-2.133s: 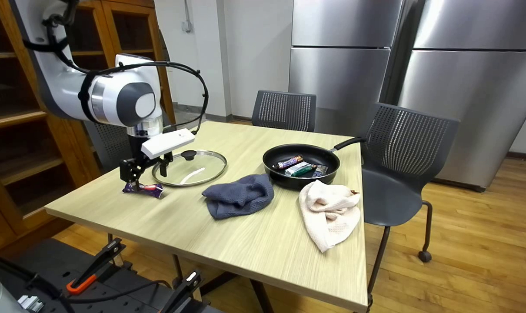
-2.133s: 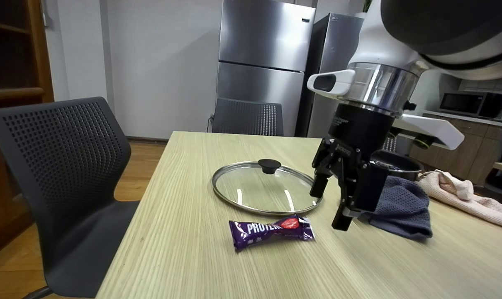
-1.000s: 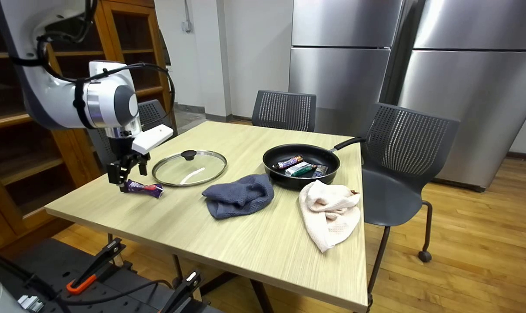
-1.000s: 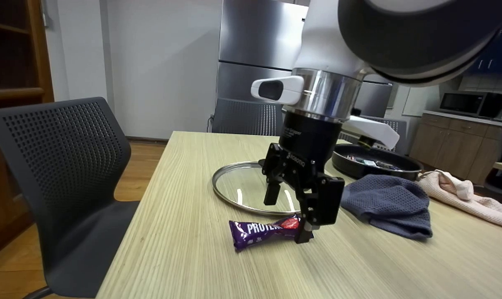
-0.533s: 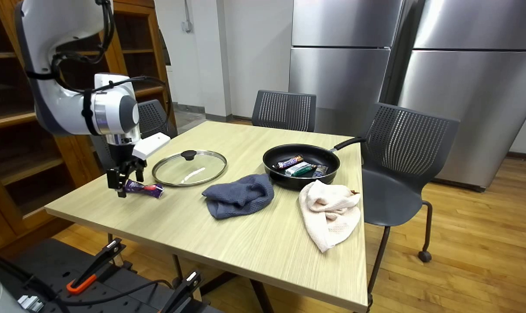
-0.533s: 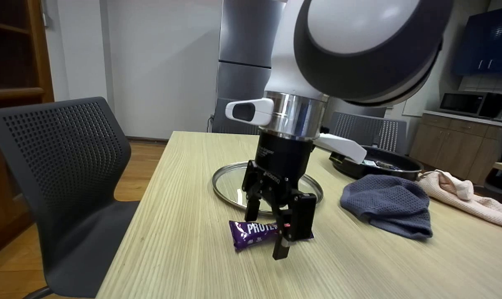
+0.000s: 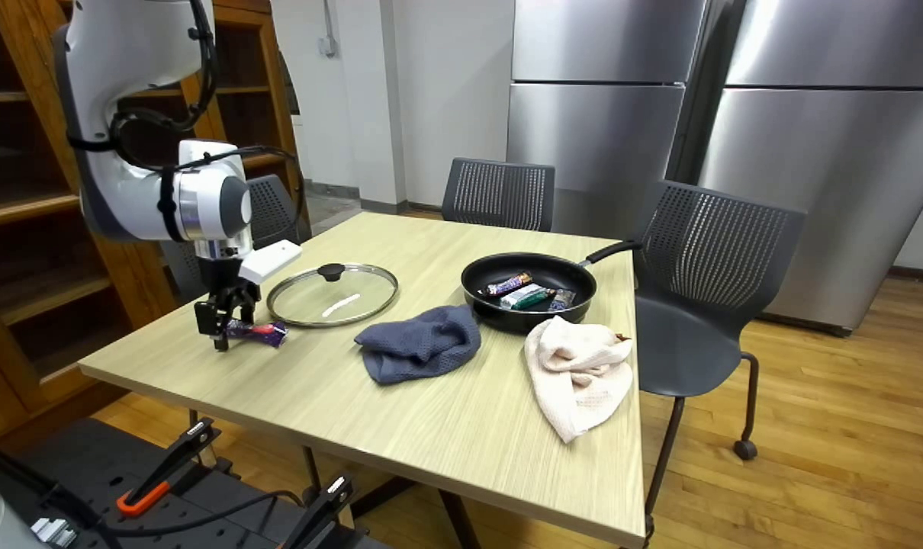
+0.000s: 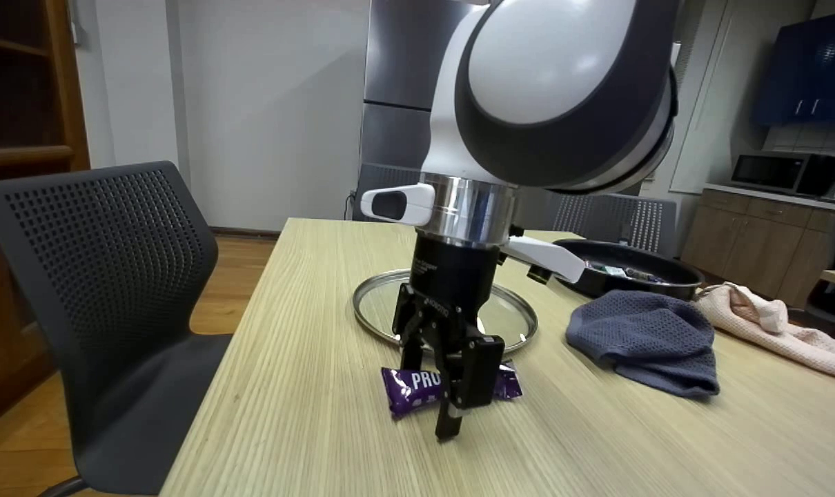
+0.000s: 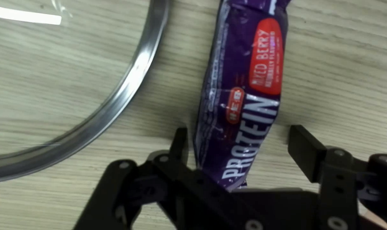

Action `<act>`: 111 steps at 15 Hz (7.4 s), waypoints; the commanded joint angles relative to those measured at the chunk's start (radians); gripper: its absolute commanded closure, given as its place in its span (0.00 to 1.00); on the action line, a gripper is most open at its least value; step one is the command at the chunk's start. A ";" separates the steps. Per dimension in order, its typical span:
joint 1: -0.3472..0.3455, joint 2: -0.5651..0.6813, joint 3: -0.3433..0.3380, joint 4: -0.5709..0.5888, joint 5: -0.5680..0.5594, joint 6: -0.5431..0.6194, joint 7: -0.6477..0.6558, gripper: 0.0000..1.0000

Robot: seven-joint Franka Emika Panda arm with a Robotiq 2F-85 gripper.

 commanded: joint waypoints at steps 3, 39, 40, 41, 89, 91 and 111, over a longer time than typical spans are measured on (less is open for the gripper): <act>0.008 -0.008 0.010 0.036 -0.017 -0.051 -0.018 0.64; -0.363 -0.314 -0.114 0.058 0.439 -0.256 -0.337 0.92; -0.379 -0.303 -0.124 0.086 0.461 -0.276 -0.356 0.92; -0.391 -0.291 -0.142 0.114 0.476 -0.292 -0.368 0.92; -0.358 -0.176 -0.051 0.240 0.652 -0.317 -0.517 0.00; -0.360 -0.176 -0.052 0.239 0.652 -0.318 -0.520 0.00; 0.027 -0.168 -0.223 0.233 0.533 -0.203 0.371 0.00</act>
